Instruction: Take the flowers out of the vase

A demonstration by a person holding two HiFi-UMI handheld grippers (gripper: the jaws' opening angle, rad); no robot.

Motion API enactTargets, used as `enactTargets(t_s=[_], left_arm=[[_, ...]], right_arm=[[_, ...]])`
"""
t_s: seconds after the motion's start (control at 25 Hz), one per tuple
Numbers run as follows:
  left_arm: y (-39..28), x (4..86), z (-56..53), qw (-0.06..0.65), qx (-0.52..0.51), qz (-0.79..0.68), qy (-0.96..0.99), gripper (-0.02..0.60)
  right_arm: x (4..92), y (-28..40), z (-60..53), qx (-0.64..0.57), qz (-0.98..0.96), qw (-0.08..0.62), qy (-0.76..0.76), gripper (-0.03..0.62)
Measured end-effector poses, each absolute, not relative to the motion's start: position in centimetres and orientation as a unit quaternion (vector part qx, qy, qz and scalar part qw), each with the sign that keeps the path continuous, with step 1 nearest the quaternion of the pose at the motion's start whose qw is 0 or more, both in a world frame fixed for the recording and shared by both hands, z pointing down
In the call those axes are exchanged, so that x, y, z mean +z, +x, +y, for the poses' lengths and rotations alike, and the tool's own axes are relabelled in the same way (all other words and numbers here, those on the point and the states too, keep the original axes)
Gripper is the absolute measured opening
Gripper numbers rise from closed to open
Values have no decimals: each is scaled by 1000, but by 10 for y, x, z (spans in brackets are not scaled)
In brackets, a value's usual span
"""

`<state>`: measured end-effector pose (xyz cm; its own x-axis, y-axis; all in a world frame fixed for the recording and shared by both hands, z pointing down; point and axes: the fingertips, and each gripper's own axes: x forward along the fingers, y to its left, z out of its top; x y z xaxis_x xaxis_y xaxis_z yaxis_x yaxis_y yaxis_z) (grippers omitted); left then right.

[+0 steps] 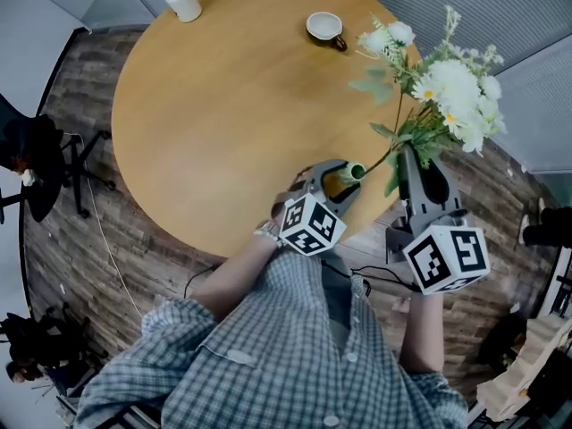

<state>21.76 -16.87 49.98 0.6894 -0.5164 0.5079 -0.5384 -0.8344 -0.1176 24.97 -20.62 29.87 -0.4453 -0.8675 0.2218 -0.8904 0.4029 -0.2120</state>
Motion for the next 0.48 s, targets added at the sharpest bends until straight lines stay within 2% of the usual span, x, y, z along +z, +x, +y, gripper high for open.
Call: enactTargets(t_s=[0.48], left_arm=[[215,500,-168,19,266,-284,921,219]], right_arm=[[334,278,-206,184,-814,87,544,37]])
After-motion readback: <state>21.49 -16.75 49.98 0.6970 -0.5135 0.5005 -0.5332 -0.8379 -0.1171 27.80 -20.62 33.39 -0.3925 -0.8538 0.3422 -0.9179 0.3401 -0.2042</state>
